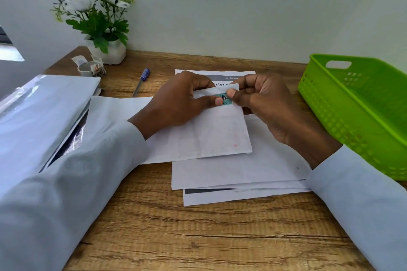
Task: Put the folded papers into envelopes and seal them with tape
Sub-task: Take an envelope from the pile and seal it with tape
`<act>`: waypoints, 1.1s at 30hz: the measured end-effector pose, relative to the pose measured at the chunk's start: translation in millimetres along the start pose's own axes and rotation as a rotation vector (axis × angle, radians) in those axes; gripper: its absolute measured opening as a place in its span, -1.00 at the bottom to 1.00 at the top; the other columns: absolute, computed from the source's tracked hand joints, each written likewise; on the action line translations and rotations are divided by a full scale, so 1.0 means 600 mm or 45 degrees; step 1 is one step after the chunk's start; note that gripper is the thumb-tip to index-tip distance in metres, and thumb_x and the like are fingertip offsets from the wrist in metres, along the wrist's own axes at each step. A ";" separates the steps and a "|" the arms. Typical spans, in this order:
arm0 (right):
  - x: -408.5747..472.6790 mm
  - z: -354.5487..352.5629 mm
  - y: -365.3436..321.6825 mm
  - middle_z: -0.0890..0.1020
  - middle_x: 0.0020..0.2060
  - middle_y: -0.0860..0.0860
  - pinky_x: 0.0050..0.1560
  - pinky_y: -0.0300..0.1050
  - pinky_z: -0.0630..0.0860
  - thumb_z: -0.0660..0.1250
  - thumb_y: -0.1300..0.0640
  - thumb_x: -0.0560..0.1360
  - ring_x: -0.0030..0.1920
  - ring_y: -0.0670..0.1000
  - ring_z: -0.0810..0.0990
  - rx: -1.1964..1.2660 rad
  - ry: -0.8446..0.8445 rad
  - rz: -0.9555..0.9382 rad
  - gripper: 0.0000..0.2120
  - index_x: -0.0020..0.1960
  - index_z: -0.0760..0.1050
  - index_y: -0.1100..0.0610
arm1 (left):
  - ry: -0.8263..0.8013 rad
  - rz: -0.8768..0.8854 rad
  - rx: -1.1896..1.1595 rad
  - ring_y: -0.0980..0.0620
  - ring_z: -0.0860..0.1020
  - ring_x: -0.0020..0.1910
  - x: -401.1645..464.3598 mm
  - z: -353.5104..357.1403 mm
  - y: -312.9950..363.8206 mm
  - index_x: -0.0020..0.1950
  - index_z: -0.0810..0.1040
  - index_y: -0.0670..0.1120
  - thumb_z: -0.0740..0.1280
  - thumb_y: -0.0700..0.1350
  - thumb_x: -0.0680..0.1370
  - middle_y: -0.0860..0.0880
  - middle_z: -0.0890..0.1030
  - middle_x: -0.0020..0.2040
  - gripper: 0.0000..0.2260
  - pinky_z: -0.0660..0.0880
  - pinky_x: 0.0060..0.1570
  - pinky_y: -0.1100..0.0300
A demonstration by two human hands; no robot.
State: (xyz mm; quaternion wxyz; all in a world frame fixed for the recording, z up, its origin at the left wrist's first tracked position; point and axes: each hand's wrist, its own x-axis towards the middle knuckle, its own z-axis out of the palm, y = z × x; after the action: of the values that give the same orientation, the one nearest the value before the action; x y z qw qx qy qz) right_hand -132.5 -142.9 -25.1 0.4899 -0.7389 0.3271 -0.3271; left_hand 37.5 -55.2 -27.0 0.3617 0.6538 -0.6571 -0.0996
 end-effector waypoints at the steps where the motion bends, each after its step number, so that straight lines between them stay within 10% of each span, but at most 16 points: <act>1: -0.002 -0.001 0.001 0.75 -0.22 0.04 -0.05 0.01 0.66 0.48 0.23 0.47 -0.18 0.03 0.73 0.020 -0.038 0.013 -0.96 -0.10 0.65 0.12 | 0.005 0.001 0.026 0.05 0.53 -0.21 -0.002 0.000 0.000 -0.04 0.65 -0.05 0.41 0.02 0.52 0.06 0.62 -0.16 -0.84 0.47 -0.20 0.11; 12: -0.003 0.011 -0.008 0.75 -0.23 0.05 -0.21 -0.11 0.64 0.48 0.27 0.46 -0.24 -0.04 0.71 0.059 0.028 -0.137 -0.93 -0.13 0.67 0.12 | 0.116 0.109 0.055 0.01 0.59 -0.14 -0.007 -0.012 0.006 -0.03 0.65 -0.03 0.40 0.02 0.53 0.06 0.65 -0.14 -0.86 0.52 -0.18 0.02; 17: -0.010 0.017 -0.028 0.73 -0.08 0.23 -0.05 0.18 0.61 0.44 0.29 0.50 -0.17 0.05 0.64 -0.012 -0.056 -0.126 -0.90 -0.01 0.66 0.30 | 0.208 0.145 0.239 0.17 0.47 -0.35 -0.017 -0.025 0.004 -0.30 0.46 0.22 0.40 0.11 0.50 0.23 0.48 -0.41 -0.79 0.29 -0.38 0.25; 24: -0.039 -0.062 -0.086 0.42 -0.56 -0.10 -0.42 -0.20 0.27 0.49 0.19 0.41 -0.52 -0.20 0.30 -0.312 0.403 -0.365 -0.67 -0.46 0.45 0.09 | 0.152 0.048 0.044 0.27 0.59 -0.28 0.015 -0.105 -0.003 -0.08 0.63 0.14 0.38 0.53 0.14 0.24 0.65 -0.22 -0.42 0.43 -0.39 0.41; 28: -0.069 -0.164 -0.097 0.42 -0.44 0.05 -0.40 0.03 0.38 0.46 0.14 0.38 -0.36 -0.09 0.35 -0.263 0.669 -0.407 -0.75 -0.30 0.54 0.32 | 0.251 -0.149 -0.168 0.27 0.58 -0.04 0.046 -0.119 -0.011 0.06 0.50 0.35 0.53 0.37 0.13 0.25 0.61 0.01 -0.46 0.49 -0.20 0.28; 33: -0.102 -0.261 -0.069 0.53 -0.39 -0.02 -0.32 -0.08 0.42 0.48 0.19 0.39 -0.32 -0.07 0.44 -0.087 0.917 -0.341 -0.87 -0.31 0.61 0.18 | -0.034 -0.294 -0.886 -0.04 0.70 -0.11 0.106 -0.055 0.045 0.10 0.67 -0.03 0.59 0.06 0.23 -0.13 0.71 0.02 -0.53 0.62 -0.23 0.15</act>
State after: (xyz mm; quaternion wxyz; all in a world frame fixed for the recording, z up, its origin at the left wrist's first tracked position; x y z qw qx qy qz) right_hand -286.4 -160.8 51.7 0.2718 -0.6287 0.3896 -0.6156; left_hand 43.4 -99.8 35.1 0.5402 0.5601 -0.5104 -0.3660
